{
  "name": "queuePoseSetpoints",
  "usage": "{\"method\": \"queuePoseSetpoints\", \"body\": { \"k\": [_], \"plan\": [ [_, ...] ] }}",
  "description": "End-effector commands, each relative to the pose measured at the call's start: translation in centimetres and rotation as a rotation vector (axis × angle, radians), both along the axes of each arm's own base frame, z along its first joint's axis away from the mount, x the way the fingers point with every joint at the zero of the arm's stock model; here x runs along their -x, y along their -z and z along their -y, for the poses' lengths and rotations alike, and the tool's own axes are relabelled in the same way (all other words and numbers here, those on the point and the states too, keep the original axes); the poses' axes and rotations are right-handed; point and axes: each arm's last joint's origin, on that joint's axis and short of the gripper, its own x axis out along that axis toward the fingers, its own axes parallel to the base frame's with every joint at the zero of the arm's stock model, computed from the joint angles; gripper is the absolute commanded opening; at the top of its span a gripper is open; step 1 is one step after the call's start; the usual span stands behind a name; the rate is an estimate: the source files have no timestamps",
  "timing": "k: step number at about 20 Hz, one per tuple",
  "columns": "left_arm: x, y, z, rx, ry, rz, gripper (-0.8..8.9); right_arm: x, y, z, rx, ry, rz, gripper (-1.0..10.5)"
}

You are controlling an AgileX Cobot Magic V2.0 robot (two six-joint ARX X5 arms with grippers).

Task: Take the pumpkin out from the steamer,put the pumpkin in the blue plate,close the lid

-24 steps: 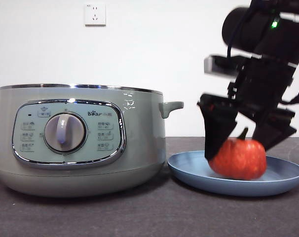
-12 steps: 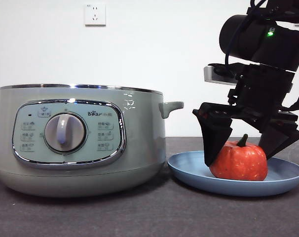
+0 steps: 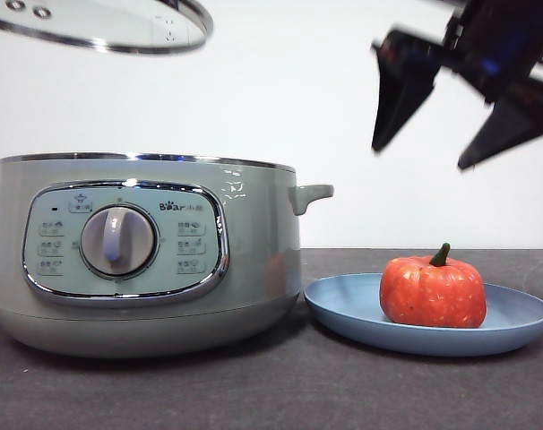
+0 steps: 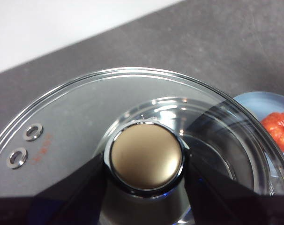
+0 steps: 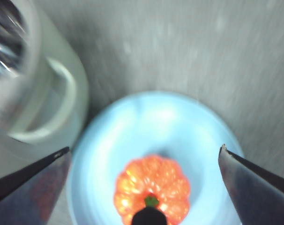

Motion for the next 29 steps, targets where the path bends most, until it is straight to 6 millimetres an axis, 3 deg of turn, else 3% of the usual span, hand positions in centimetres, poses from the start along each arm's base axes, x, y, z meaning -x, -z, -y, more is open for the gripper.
{"method": "queuePoseSetpoints", "body": {
  "k": [1,9,29],
  "plan": [
    [-0.9,0.2,0.6,0.048,0.012,0.037,-0.08,1.0,-1.2,0.5,-0.032,0.011,0.046,6.0],
    [-3.0,5.6,1.9,0.18,0.011,0.024,-0.08,3.4,-4.2,1.7,-0.107,0.024,0.161,6.0],
    [-7.0,10.1,5.0,0.142,0.068,-0.085,-0.08,3.5,-4.1,1.8,-0.112,0.034,0.149,6.0]
  ]
}}
